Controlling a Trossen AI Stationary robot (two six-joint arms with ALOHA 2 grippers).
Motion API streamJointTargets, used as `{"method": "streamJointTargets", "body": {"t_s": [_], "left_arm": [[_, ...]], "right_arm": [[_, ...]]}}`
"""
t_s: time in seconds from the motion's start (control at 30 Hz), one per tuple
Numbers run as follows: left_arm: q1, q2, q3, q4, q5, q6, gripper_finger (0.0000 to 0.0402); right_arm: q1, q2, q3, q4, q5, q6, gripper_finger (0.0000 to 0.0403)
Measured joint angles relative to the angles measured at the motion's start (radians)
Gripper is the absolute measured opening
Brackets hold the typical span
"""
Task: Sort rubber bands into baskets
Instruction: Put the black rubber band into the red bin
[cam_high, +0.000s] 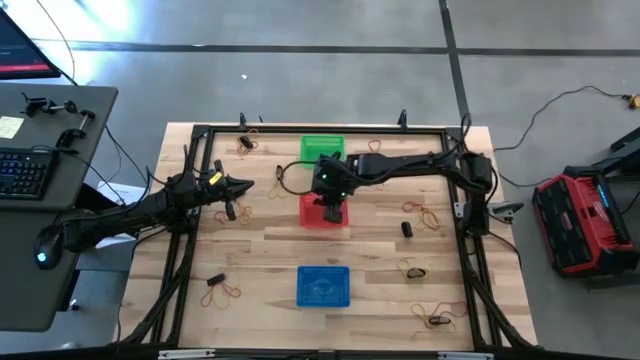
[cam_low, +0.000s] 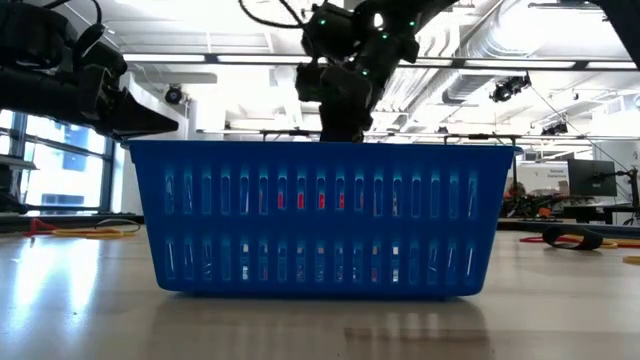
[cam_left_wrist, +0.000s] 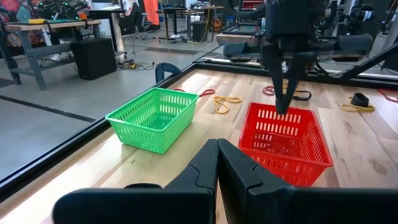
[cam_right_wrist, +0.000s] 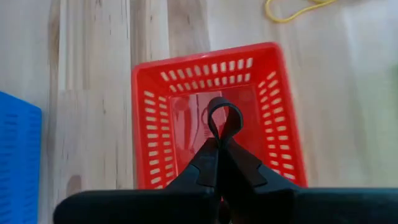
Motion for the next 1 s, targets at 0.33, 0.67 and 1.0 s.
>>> {"method": "streamJointTargets", "body": {"t_s": [0.33, 0.67, 1.0], "left_arm": [[0.000, 0.000, 0.000, 0.000, 0.000, 0.000, 0.0000], [0.000, 0.000, 0.000, 0.000, 0.001, -0.007, 0.0000], [0.000, 0.000, 0.000, 0.000, 0.001, -0.007, 0.0000]], "right_arm": [[0.010, 0.095, 0.018, -0.023, 0.001, -0.003, 0.0000], [0.010, 0.149, 0.017, -0.026, 0.010, -0.014, 0.0000], [0.010, 0.154, 0.017, -0.028, 0.011, -0.027, 0.0022]]}}
